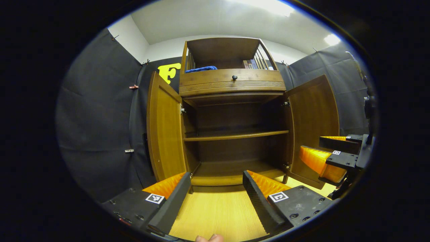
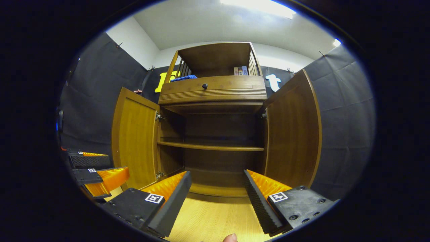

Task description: Open the right door of the double-door shoe cabinet with the right hand, and open the left door with the left hand.

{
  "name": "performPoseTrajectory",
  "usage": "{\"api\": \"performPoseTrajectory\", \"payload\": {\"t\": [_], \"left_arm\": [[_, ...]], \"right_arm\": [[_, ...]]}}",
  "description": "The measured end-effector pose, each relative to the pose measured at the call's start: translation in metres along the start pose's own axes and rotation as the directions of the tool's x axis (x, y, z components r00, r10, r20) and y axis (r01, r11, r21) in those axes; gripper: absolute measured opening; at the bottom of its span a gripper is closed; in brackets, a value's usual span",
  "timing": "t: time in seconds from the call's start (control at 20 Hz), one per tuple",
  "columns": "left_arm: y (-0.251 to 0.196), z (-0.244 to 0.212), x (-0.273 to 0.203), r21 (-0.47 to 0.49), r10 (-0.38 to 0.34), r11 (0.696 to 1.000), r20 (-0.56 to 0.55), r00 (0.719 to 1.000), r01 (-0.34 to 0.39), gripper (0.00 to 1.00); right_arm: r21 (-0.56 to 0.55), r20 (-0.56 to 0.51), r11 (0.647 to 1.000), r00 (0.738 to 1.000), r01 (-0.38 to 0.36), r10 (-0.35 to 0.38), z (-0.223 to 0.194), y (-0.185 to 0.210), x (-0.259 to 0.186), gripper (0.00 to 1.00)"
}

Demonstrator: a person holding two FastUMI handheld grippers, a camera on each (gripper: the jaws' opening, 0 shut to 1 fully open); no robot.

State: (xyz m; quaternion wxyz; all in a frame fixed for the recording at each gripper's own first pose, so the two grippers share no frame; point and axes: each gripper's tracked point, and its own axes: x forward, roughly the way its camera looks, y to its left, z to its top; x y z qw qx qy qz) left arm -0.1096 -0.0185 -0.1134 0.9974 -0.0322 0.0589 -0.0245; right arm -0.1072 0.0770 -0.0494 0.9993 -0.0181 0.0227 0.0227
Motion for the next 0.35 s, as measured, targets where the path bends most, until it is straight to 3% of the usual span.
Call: {"api": "performPoseTrajectory", "payload": {"t": [0.05,0.35], "left_arm": [[-0.0007,0.0004,-0.0003,0.0,-0.001,1.0,0.001,1.0,0.001,0.97],[-0.0015,0.0007,-0.0007,-0.001,0.0,1.0,0.001,1.0,0.0,1.0]], "right_arm": [[0.0,0.001,1.0,1.0,0.0,0.0,0.0003,-0.0009,-0.0002,0.98],[0.001,0.001,1.0,1.0,0.003,-0.003,-0.0003,-0.0029,-0.0017,0.98]]}}
